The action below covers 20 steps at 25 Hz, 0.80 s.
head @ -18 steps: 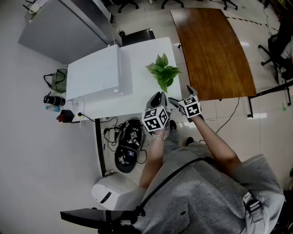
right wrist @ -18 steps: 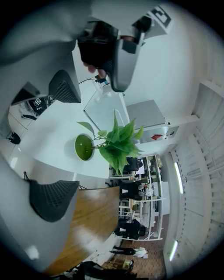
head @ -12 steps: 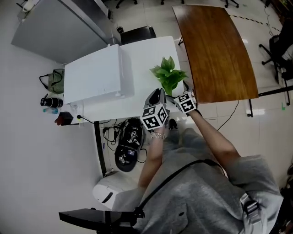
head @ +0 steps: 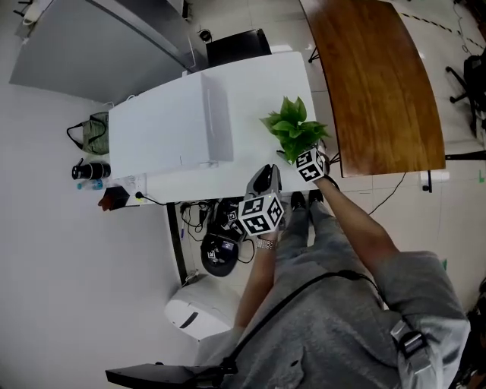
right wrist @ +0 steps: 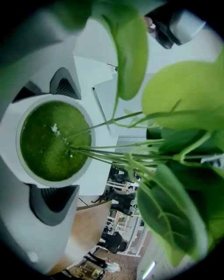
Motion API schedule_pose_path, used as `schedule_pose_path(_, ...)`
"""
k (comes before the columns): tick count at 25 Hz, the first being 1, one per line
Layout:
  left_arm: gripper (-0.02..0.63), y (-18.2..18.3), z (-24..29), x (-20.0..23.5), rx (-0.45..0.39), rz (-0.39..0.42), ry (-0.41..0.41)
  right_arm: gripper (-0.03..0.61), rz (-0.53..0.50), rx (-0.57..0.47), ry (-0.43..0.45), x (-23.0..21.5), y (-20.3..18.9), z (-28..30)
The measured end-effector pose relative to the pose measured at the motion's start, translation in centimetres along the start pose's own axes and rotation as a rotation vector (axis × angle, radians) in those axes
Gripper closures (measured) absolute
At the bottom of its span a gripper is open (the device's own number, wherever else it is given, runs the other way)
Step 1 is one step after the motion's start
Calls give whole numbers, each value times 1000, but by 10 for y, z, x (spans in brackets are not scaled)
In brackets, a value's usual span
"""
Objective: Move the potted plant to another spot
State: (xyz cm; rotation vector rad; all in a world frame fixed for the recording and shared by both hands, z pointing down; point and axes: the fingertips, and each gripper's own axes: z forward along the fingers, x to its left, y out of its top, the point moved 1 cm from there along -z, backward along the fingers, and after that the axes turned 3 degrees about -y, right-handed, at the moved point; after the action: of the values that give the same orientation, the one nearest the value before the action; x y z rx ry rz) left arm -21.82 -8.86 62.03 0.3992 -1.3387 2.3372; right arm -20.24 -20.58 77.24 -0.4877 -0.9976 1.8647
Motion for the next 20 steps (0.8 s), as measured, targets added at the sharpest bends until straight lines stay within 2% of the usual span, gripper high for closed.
schedule_pose_path(5, 537, 2, 3, 6, -4, -14, 24, 0, -18, 19, 32, 0, -4, 1)
schedule_pose_path(9, 537, 10, 14, 1, 0, -13, 14, 9, 12, 13, 39, -6, -1, -7)
schedule_pose_path(15, 537, 16, 39, -25, 11, 15, -44, 11, 86, -9, -76, -58, -12, -38)
schedule_pose_path(20, 537, 15, 76, -67, 48, 73, -117, 11, 160, 27, -233, -148, -51, -84)
